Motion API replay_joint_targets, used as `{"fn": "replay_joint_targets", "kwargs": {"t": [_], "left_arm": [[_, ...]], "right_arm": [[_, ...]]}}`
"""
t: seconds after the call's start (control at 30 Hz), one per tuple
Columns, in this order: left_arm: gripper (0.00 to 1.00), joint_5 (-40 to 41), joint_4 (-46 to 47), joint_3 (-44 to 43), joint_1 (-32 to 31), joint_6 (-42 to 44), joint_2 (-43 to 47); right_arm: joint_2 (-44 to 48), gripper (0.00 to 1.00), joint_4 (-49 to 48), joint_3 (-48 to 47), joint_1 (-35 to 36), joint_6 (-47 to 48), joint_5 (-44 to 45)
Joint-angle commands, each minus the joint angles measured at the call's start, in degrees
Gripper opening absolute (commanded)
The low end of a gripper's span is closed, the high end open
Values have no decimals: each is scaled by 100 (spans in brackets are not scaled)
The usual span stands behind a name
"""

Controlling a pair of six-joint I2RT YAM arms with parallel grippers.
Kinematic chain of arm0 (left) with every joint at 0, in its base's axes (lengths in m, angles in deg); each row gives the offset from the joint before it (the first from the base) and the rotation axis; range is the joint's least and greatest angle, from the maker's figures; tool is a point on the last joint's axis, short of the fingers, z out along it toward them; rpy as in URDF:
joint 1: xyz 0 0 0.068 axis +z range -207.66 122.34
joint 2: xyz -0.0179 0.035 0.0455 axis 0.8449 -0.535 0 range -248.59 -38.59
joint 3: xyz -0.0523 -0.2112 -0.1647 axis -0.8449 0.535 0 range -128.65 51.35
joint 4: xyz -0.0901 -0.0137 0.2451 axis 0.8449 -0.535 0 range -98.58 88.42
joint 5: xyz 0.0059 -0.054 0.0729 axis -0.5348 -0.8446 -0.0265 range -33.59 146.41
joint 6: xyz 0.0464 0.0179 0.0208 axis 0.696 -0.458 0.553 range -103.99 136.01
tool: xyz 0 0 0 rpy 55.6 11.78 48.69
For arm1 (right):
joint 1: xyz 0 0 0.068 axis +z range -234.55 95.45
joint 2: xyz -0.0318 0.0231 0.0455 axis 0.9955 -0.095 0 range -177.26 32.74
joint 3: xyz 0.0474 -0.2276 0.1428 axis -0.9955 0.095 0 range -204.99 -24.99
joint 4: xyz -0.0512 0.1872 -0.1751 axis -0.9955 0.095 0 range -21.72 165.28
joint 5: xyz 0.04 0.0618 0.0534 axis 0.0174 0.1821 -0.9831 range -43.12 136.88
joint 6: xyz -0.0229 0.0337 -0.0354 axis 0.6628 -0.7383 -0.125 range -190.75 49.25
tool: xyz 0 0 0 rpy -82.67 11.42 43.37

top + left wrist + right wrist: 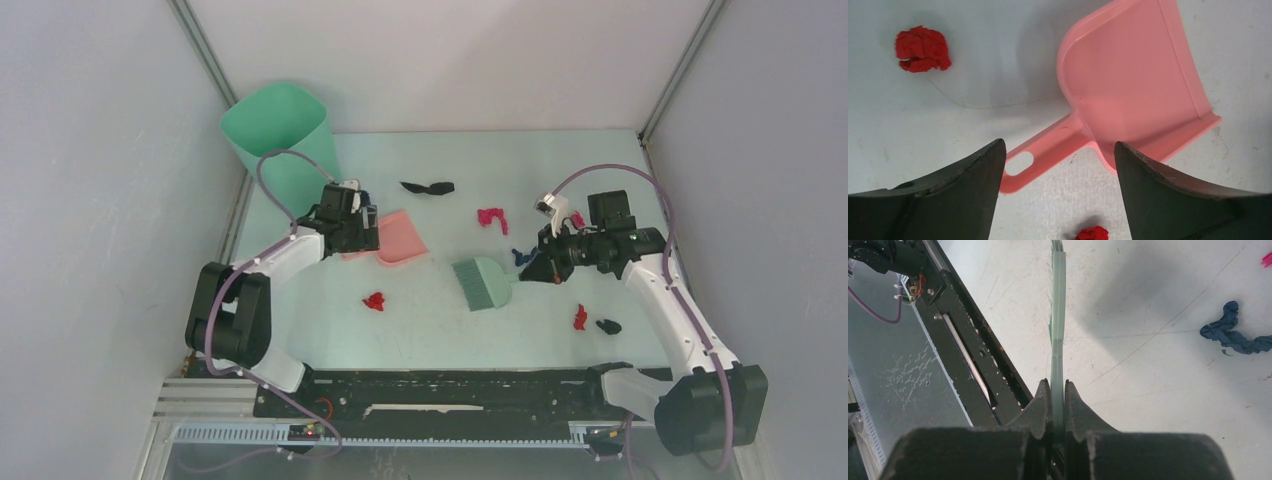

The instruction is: Sweep away the paper scraps from the table

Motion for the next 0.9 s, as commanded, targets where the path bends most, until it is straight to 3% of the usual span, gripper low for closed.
{"fn": "replay_joint_targets", "kwargs": {"t": [0.0, 0.17, 0.4, 0.73, 0.87], "left_arm": [[85, -323, 198, -24, -70, 92, -139], [82, -105, -177, -62, -546, 164, -67], [80, 872, -1347, -2, -1905, -8, 516], [83, 1214, -1051, 186, -2015, -873, 577], [76, 1279, -824, 167, -2129, -876, 363]], "right_arm": [[208, 0, -125, 5, 25, -7, -25], [276, 0, -113, 5, 21, -3, 3], [273, 0, -116, 23, -11, -3, -22], [101, 0, -149, 24, 69, -15, 73], [67, 0, -145, 27, 56, -20, 97]]}}
